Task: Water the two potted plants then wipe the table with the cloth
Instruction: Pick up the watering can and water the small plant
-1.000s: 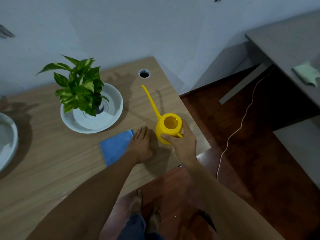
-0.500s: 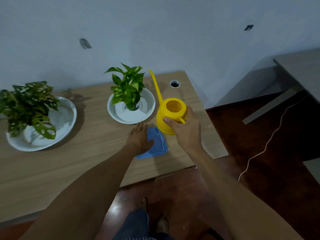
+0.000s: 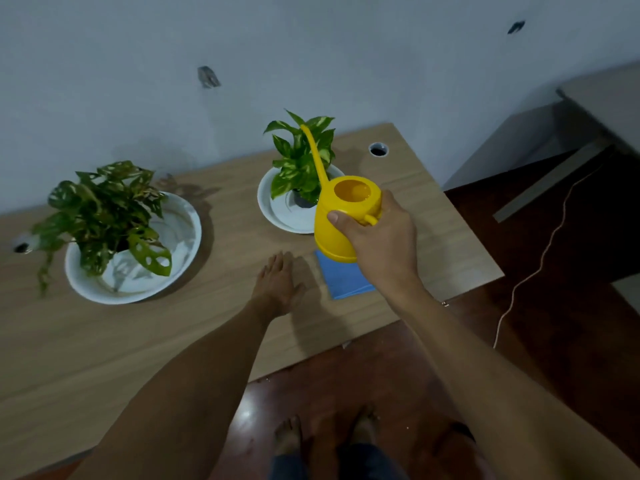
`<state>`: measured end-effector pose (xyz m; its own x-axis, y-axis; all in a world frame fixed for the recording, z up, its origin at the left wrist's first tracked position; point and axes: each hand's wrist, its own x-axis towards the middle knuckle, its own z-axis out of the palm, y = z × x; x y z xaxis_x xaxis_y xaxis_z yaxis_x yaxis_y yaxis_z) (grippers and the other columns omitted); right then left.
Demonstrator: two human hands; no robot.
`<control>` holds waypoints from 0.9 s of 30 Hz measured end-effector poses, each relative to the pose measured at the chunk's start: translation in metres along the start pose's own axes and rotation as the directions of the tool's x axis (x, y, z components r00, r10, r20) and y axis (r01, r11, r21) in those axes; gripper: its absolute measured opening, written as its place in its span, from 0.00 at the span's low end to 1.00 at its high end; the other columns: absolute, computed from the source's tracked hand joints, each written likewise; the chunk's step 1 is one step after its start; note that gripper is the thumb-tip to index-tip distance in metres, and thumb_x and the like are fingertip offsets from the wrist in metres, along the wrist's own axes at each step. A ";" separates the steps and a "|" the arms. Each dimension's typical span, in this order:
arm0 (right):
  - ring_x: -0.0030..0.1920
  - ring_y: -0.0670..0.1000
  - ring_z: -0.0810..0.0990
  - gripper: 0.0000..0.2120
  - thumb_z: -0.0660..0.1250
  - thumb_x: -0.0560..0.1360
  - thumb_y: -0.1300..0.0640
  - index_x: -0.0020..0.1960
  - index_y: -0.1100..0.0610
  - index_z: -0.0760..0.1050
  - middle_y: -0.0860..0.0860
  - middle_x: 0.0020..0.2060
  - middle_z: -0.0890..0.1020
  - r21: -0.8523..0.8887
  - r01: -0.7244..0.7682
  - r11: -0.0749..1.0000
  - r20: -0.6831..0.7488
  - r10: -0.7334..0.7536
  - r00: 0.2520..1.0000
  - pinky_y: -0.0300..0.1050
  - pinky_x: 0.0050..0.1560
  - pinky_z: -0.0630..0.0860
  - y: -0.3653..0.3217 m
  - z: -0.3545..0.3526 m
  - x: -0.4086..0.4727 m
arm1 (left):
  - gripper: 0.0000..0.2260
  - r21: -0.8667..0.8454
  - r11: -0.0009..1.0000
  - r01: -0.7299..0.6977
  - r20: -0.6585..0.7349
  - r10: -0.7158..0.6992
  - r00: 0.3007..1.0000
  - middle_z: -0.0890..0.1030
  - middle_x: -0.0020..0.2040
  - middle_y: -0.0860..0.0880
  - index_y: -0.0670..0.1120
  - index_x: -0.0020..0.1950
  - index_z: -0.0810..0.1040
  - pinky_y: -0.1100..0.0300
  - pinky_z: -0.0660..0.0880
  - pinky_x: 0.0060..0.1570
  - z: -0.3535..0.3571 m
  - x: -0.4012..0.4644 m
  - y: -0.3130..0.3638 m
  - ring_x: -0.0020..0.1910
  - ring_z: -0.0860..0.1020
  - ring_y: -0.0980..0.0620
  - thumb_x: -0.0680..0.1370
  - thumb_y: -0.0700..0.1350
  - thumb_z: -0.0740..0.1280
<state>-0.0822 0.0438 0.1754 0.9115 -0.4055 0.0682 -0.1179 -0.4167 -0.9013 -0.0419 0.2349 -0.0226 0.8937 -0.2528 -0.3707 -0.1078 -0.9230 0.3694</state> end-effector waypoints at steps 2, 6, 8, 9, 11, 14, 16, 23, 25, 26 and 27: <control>0.53 0.51 0.83 0.28 0.80 0.68 0.44 0.63 0.55 0.79 0.49 0.54 0.85 -0.031 -0.016 0.999 -0.049 0.015 0.999 0.45 0.51 0.78 -0.011 0.008 -0.007 | 0.45 0.014 0.999 -0.035 0.028 0.035 0.999 0.52 0.84 0.38 0.39 0.84 0.50 0.47 0.50 0.81 0.003 0.002 -0.017 0.84 0.50 0.38 0.75 0.66 0.53; 0.50 0.48 0.81 0.26 0.80 0.68 0.44 0.61 0.55 0.80 0.49 0.53 0.85 -0.105 -0.048 0.993 -0.116 0.036 0.993 0.37 0.45 0.70 -0.029 0.018 -0.015 | 0.38 -0.011 0.997 -0.070 0.021 0.071 0.997 0.48 0.85 0.39 0.40 0.84 0.51 0.46 0.48 0.81 0.012 0.001 -0.037 0.84 0.46 0.39 0.82 0.61 0.59; 0.51 0.49 0.82 0.27 0.80 0.68 0.42 0.60 0.55 0.80 0.49 0.53 0.85 -0.129 -0.056 0.990 -0.132 0.039 0.991 0.39 0.46 0.72 -0.035 0.022 -0.016 | 0.40 -0.073 0.997 -0.041 0.004 0.041 0.999 0.48 0.85 0.39 0.42 0.84 0.52 0.46 0.46 0.82 0.016 -0.002 -0.040 0.84 0.45 0.40 0.78 0.63 0.56; 0.52 0.51 0.82 0.27 0.80 0.67 0.41 0.60 0.55 0.80 0.50 0.52 0.85 -0.150 -0.054 0.987 -0.137 0.034 0.990 0.41 0.47 0.74 -0.037 0.024 -0.016 | 0.41 -0.090 0.995 -0.035 -0.005 0.035 0.999 0.48 0.85 0.39 0.43 0.84 0.52 0.46 0.45 0.81 0.020 -0.004 -0.043 0.84 0.45 0.41 0.76 0.64 0.54; 0.52 0.53 0.82 0.28 0.80 0.66 0.39 0.58 0.56 0.80 0.51 0.52 0.85 -0.213 -0.049 0.976 -0.146 0.018 0.989 0.45 0.49 0.77 -0.040 0.028 -0.015 | 0.41 -0.111 0.992 -0.055 -0.043 0.051 0.998 0.47 0.85 0.40 0.43 0.84 0.52 0.45 0.43 0.81 0.030 -0.006 -0.049 0.84 0.44 0.42 0.76 0.64 0.53; 0.51 0.55 0.82 0.29 0.79 0.66 0.36 0.56 0.56 0.80 0.52 0.50 0.84 -0.276 -0.043 0.960 -0.141 0.004 0.990 0.47 0.48 0.77 -0.043 0.031 -0.014 | 0.41 -0.121 0.988 -0.096 -0.102 0.084 0.991 0.48 0.85 0.41 0.43 0.84 0.52 0.45 0.42 0.81 0.042 -0.008 -0.059 0.84 0.45 0.42 0.77 0.65 0.53; 0.50 0.55 0.82 0.30 0.78 0.66 0.35 0.55 0.56 0.80 0.53 0.50 0.84 -0.297 -0.042 0.954 -0.127 0.004 0.992 0.46 0.47 0.76 -0.045 0.031 -0.013 | 0.41 -0.124 0.986 -0.116 -0.129 0.100 0.987 0.48 0.85 0.42 0.44 0.85 0.52 0.46 0.42 0.81 0.048 -0.008 -0.062 0.84 0.45 0.43 0.78 0.66 0.53; 0.50 0.56 0.81 0.29 0.78 0.66 0.35 0.52 0.58 0.80 0.54 0.49 0.83 -0.309 -0.054 0.950 -0.114 0.020 0.993 0.47 0.46 0.75 -0.049 0.033 -0.009 | 0.38 -0.125 0.983 -0.137 -0.197 0.110 0.974 0.50 0.85 0.44 0.46 0.85 0.53 0.47 0.42 0.81 0.058 -0.008 -0.067 0.84 0.46 0.44 0.81 0.64 0.58; 0.49 0.56 0.82 0.29 0.78 0.66 0.35 0.51 0.58 0.80 0.55 0.48 0.83 -0.307 -0.065 0.950 -0.120 0.029 0.992 0.46 0.45 0.74 -0.049 0.033 -0.008 | 0.39 -0.131 0.982 -0.137 -0.192 0.110 0.975 0.50 0.85 0.44 0.46 0.85 0.52 0.48 0.42 0.81 0.057 -0.008 -0.068 0.85 0.46 0.45 0.80 0.65 0.56; 0.49 0.56 0.82 0.28 0.78 0.66 0.35 0.50 0.58 0.80 0.55 0.47 0.83 -0.307 -0.069 0.949 -0.124 0.032 0.992 0.45 0.44 0.73 -0.049 0.033 -0.007 | 0.39 -0.130 0.982 -0.137 -0.187 0.112 0.976 0.49 0.85 0.44 0.46 0.85 0.52 0.48 0.42 0.81 0.057 -0.008 -0.068 0.85 0.45 0.45 0.79 0.66 0.55; 0.49 0.56 0.82 0.28 0.78 0.66 0.35 0.50 0.58 0.80 0.55 0.47 0.83 -0.306 -0.074 0.949 -0.127 0.036 0.991 0.45 0.44 0.73 -0.050 0.032 -0.006 | 0.39 -0.130 0.982 -0.140 -0.186 0.115 0.976 0.48 0.85 0.44 0.46 0.85 0.51 0.48 0.41 0.81 0.057 -0.008 -0.068 0.85 0.45 0.45 0.79 0.66 0.54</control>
<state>-0.0696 0.0934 0.2064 0.8493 -0.5204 0.0893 -0.2997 -0.6144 -0.7299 -0.0665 0.2835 -0.0937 0.9407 -0.2985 -0.1612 -0.1744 -0.8331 0.5249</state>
